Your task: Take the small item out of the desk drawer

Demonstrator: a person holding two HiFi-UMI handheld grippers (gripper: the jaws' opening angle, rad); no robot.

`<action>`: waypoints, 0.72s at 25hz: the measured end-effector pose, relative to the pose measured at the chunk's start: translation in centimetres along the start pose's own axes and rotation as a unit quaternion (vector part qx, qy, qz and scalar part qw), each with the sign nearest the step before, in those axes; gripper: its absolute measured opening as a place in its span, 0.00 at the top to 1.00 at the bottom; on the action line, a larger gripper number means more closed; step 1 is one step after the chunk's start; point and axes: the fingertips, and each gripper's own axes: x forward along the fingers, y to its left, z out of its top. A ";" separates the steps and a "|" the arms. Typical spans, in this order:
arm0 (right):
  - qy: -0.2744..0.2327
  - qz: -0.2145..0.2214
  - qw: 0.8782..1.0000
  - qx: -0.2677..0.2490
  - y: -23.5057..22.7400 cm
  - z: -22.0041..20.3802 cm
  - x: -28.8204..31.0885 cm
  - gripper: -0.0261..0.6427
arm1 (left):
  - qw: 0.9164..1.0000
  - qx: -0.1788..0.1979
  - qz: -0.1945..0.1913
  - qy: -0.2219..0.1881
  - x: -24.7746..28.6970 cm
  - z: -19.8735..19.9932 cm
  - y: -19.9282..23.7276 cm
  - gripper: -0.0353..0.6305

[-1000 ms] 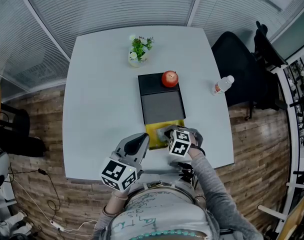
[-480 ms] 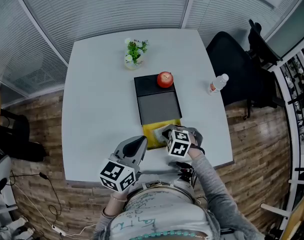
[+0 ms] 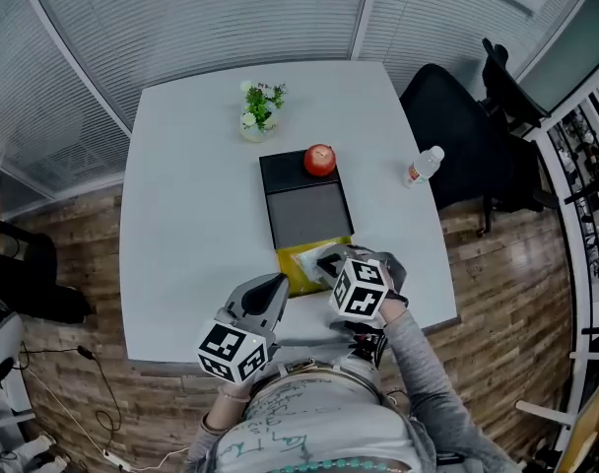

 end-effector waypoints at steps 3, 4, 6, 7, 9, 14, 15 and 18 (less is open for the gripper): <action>-0.013 -0.012 1.000 -0.001 -0.4 0.9 -1.5 0.96 | 1.000 0.008 -0.001 0.005 0.2 -0.1 -0.3 0.95; -0.016 -0.015 1.000 -0.002 -0.5 1.2 -1.9 0.96 | 1.000 0.009 -0.003 0.006 0.3 -0.1 -0.3 0.95; -0.024 -0.021 1.000 -0.003 -0.6 1.7 -2.7 0.96 | 1.000 0.012 -0.005 0.007 0.3 -0.1 -0.4 0.95; -0.027 -0.023 0.999 -0.002 -0.6 2.0 -3.1 0.96 | 1.000 0.014 -0.005 0.008 0.3 -0.2 -0.5 0.95; -0.033 -0.028 0.999 0.000 -0.5 2.3 -3.8 0.96 | 1.000 0.017 -0.005 0.009 0.3 -0.3 -0.7 0.95; -0.042 -0.035 0.998 0.002 -0.5 3.0 -5.0 0.96 | 1.000 0.016 -0.003 0.005 0.5 -0.2 -0.6 0.95; -0.045 -0.038 0.998 0.004 -0.6 3.2 -5.2 0.96 | 1.000 0.016 -0.003 0.004 0.5 -0.2 -0.5 0.95; -0.051 -0.045 0.998 0.008 -0.5 3.4 -5.8 0.96 | 1.000 0.014 -0.001 0.003 0.5 -0.3 -0.6 0.95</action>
